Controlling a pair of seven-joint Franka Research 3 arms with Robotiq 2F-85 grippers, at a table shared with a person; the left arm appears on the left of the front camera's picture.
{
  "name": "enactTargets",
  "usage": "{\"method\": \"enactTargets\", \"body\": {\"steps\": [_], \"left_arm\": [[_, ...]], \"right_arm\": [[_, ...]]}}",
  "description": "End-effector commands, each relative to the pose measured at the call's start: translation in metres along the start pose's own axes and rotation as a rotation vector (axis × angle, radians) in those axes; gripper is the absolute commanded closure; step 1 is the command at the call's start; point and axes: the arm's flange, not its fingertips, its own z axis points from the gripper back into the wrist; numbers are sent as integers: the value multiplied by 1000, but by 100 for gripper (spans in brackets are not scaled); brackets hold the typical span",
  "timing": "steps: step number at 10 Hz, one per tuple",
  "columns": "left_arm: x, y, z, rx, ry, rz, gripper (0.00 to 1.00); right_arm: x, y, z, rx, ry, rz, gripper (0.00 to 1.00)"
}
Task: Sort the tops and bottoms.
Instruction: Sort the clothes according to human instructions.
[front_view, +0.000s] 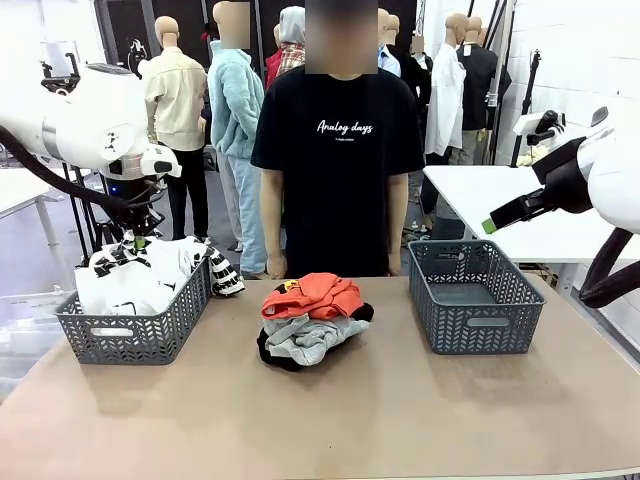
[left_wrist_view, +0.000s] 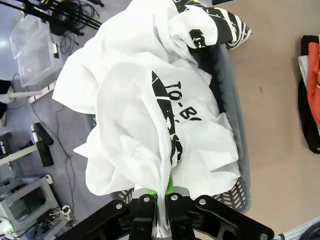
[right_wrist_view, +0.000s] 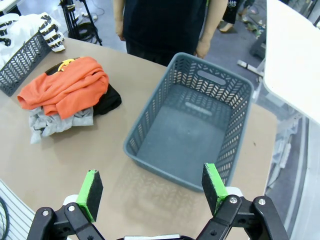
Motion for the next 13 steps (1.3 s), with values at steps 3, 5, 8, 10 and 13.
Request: {"method": "enactTargets", "body": {"steps": [3,5,8,10,13], "left_arm": [[1,1,2,1,-3,2,100],[7,-4,-31,32,14,110,100],[11,-13,-92,1,18,220,100],[8,-17,-99,-23,-2,251,100],[5,-8,-99,-20,50,273,81]], "right_arm": [[-1,-1,-2,15,-1,-7,0],[-1,-1,-2,15,-1,-7,0],[-1,-1,-2,15,-1,-7,0],[-1,-1,-2,15,-1,-7,0],[-1,-1,-2,15,-1,-7,0]]}}
